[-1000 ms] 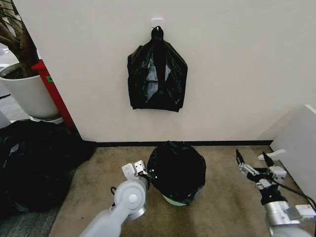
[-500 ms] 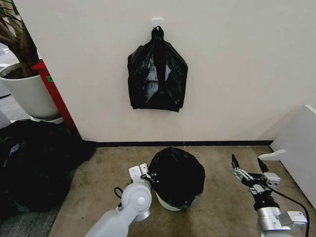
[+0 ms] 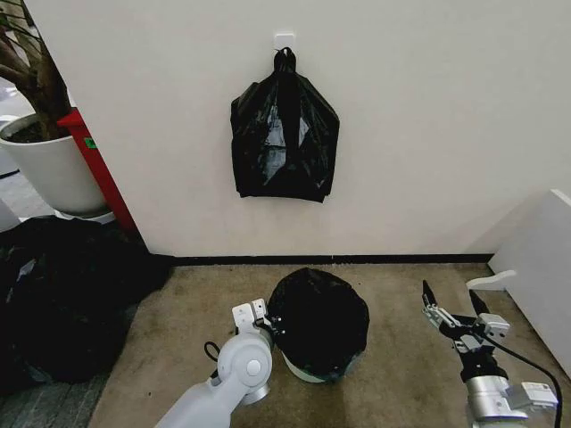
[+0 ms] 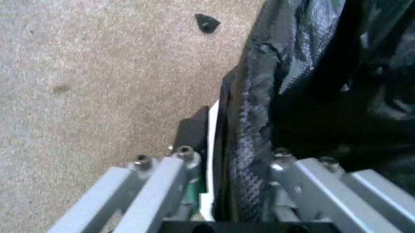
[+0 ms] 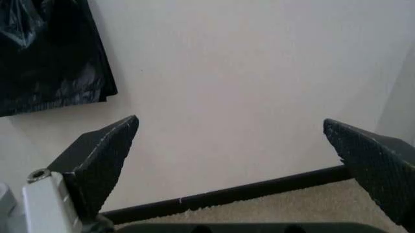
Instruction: Place the garbage bag over the trash bin.
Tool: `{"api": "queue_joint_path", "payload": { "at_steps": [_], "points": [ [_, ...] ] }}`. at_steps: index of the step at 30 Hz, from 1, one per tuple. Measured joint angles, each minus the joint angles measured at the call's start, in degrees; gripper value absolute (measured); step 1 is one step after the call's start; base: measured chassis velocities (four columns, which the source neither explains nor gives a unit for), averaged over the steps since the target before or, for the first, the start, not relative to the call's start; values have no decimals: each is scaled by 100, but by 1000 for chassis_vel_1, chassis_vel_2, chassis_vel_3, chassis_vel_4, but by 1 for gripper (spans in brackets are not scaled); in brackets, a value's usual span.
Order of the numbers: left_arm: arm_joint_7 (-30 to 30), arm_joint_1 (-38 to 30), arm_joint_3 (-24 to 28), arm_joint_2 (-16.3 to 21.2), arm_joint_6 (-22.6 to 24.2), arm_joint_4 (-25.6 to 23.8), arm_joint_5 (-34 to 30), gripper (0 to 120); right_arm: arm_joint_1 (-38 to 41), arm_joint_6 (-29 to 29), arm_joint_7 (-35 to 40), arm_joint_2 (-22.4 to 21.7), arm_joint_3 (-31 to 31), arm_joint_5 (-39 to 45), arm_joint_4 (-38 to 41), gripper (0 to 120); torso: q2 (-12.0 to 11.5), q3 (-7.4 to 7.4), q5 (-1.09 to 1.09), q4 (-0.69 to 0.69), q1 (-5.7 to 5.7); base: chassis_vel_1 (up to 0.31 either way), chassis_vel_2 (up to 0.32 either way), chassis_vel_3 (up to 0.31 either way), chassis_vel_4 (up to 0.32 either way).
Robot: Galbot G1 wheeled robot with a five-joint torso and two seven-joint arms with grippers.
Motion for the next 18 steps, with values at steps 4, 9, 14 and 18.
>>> {"api": "queue_joint_path", "payload": {
  "at_steps": [4,9,14,18],
  "points": [
    [10,9,-21,15,-15,-72,-10,38,-33,2,1,14,0,17,29,100,0,0,0,0,0,0,0,0,0],
    [-55,115,-55,88,-18,-228,-38,58,-44,7,1,16,0,62,50,100,0,0,0,0,0,0,0,0,0],
    [-76,216,-149,194,-12,-399,-128,73,-34,2,2,13,-12,74,78,100,0,0,0,0,0,0,0,0,0],
    [43,317,-285,271,-13,-571,-273,88,-15,-6,2,19,-55,67,99,100,0,0,0,1,0,0,0,0,0]
  ]
}}
